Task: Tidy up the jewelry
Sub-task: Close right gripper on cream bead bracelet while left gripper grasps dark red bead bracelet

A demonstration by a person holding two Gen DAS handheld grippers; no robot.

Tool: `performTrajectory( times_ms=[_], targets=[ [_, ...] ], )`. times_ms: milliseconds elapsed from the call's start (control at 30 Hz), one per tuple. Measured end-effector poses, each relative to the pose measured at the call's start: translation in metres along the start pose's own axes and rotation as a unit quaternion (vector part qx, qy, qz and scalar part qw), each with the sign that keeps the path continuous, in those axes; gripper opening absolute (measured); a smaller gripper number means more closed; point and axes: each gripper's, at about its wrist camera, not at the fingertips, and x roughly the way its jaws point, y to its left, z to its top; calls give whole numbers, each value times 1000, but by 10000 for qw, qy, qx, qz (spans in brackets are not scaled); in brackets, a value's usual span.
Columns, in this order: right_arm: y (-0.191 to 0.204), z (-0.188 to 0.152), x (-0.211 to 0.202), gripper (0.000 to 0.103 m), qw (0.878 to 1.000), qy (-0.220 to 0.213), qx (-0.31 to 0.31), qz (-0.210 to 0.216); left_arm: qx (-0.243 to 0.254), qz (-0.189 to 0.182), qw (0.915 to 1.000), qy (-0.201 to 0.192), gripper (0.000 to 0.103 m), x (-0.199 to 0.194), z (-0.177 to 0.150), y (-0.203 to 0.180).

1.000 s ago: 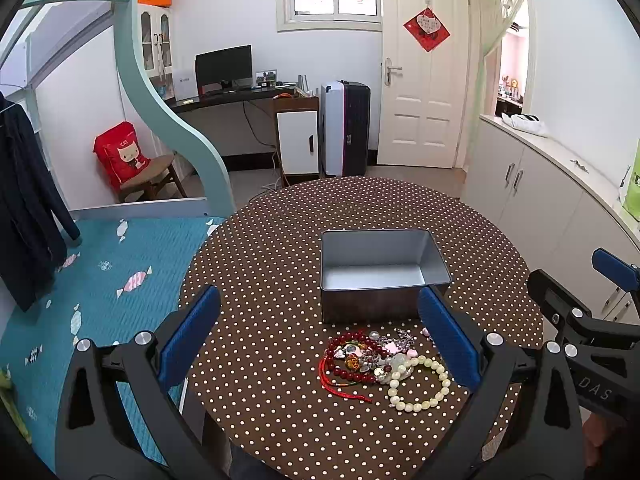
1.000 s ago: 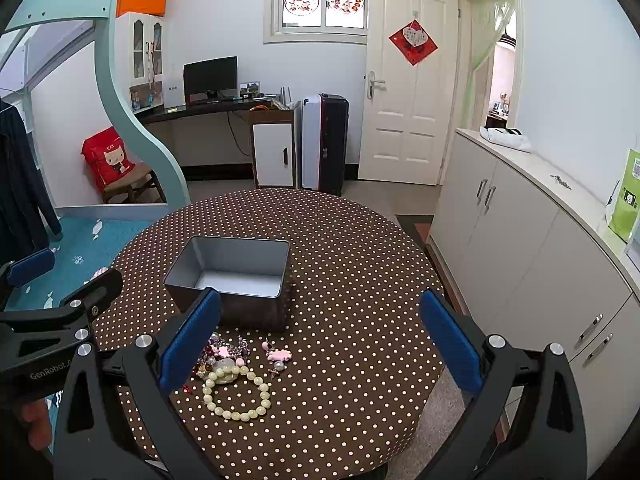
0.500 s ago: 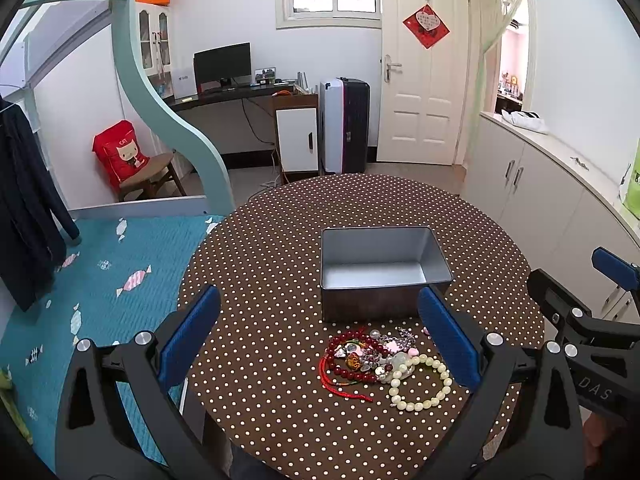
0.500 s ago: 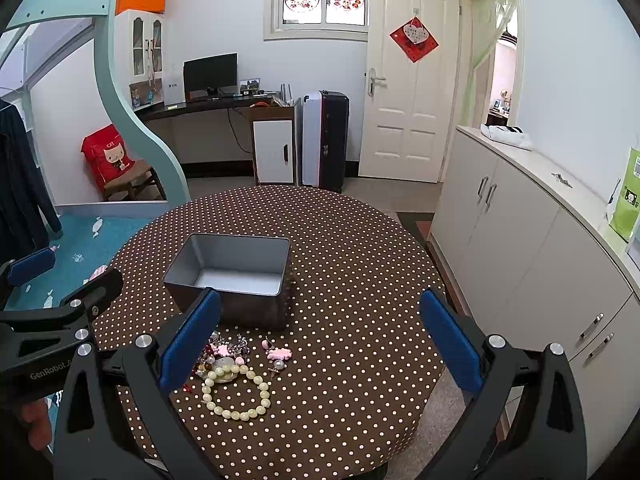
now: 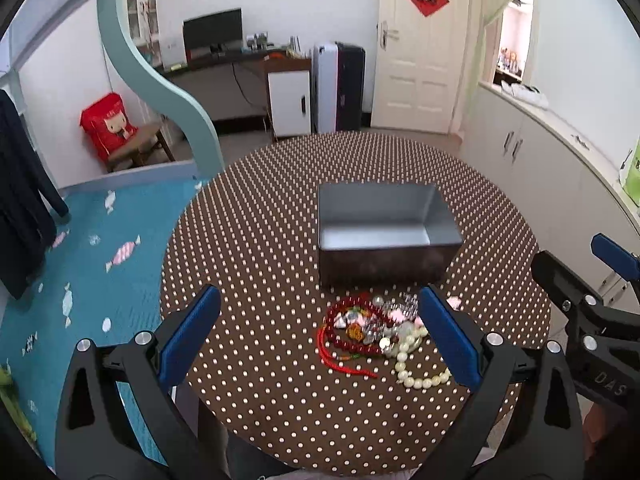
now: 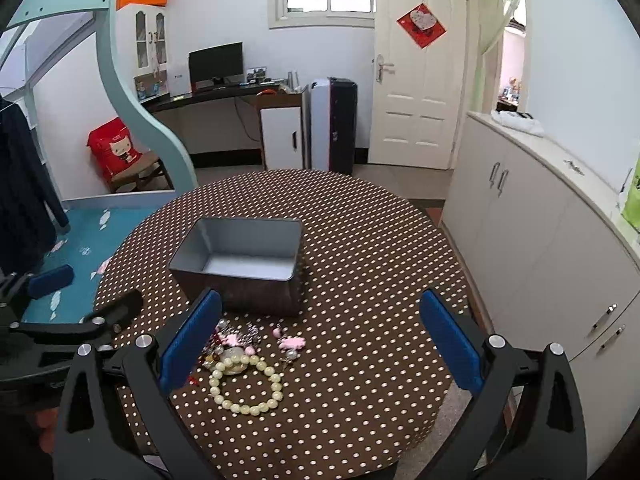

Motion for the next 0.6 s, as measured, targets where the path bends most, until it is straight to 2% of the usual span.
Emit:
performTrajectory(
  times_ms=[367, 467, 600],
  targets=[
    [8, -21, 22, 96, 9989, 355, -39, 305, -67, -163, 9973, 712, 98, 35, -21, 11],
    [14, -30, 32, 96, 9977, 571, -153, 344, -48, -80, 9944, 1053, 98, 49, -29, 13],
    [16, -39, 46, 94, 9955, 839, -185, 397, -98, -130, 9913, 1303, 98, 64, -36, 19]
  ],
)
